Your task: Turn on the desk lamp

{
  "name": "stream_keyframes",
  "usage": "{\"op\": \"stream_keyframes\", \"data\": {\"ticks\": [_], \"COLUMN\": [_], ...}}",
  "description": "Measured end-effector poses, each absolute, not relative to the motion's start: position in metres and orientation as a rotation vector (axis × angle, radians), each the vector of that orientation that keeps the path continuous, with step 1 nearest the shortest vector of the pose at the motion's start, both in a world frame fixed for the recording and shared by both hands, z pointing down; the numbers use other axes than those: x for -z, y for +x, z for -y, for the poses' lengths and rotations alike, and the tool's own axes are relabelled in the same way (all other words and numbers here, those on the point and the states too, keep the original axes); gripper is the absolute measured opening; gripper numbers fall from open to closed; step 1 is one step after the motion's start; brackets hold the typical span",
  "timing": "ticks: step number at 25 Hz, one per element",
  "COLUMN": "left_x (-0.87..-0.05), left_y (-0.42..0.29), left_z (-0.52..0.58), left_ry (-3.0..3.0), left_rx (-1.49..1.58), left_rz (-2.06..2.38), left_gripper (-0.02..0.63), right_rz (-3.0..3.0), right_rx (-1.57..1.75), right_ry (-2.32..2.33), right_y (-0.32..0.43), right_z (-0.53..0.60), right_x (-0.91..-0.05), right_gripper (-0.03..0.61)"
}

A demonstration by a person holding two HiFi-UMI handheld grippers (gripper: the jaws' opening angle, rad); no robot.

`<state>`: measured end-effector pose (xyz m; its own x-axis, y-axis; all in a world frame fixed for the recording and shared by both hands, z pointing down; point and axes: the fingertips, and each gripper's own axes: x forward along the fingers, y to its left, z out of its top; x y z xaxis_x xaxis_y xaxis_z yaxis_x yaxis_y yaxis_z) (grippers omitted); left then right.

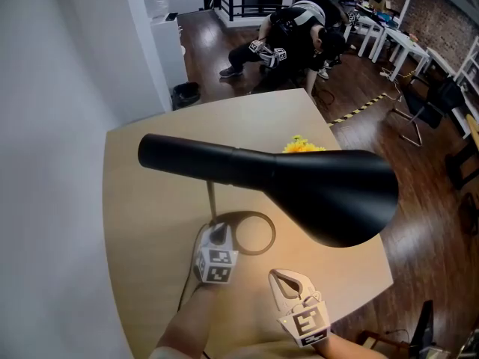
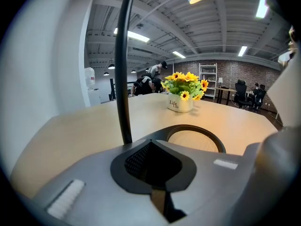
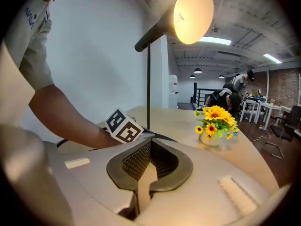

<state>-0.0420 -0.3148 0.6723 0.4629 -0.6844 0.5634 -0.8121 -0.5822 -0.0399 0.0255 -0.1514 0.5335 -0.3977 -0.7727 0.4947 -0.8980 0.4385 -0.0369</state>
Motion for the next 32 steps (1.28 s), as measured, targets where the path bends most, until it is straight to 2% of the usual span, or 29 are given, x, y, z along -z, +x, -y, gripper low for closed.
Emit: {"op": "stream_keyframes", "data": {"ticks": [25, 32], "left_x": [-0.668, -0.639], "left_y": [-0.04, -0.03], "left_z": [0.311, 0.3], "left_ry": [2.465, 2.521], "left_rx": [-0.819, -0.738], "left_rz": [1.291, 1.295], "left_gripper": [-0.006, -0.006], "right_rz": [2.293, 2.29], "right_rx": [-0.419, -0.423], "right_ry": [1.44, 1.467], "right_y": [0.029, 0.03], "right_z": [0.142, 0.148], "right_x": [-0.524, -0.515], "right_gripper": [-0.002, -0.002]}}
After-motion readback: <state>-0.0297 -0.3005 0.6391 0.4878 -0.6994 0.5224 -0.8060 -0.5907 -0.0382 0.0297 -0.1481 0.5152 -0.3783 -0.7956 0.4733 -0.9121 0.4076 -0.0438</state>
